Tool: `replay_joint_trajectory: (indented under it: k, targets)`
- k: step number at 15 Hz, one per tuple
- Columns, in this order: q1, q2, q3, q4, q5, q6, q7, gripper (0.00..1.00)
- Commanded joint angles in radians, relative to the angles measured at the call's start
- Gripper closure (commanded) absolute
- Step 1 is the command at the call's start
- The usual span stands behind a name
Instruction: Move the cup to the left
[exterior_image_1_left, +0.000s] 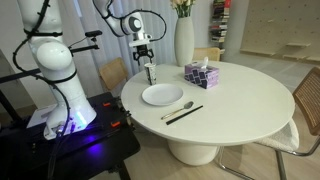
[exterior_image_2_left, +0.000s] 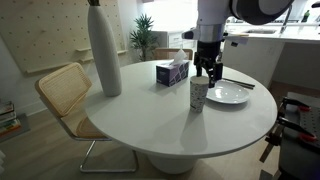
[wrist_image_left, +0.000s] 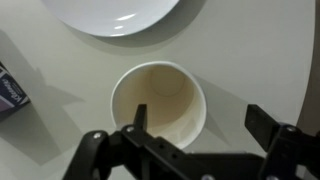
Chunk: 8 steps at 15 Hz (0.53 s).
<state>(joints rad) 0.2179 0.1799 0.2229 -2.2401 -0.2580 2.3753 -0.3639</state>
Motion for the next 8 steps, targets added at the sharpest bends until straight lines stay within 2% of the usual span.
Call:
replay_joint_trajectory:
  k: [1,8]
  targets:
    - [0.004,-0.102,0.009,-0.01,-0.005,0.0,0.014,0.0]
    - [0.017,-0.271,0.021,0.037,0.057,-0.035,0.006,0.0]
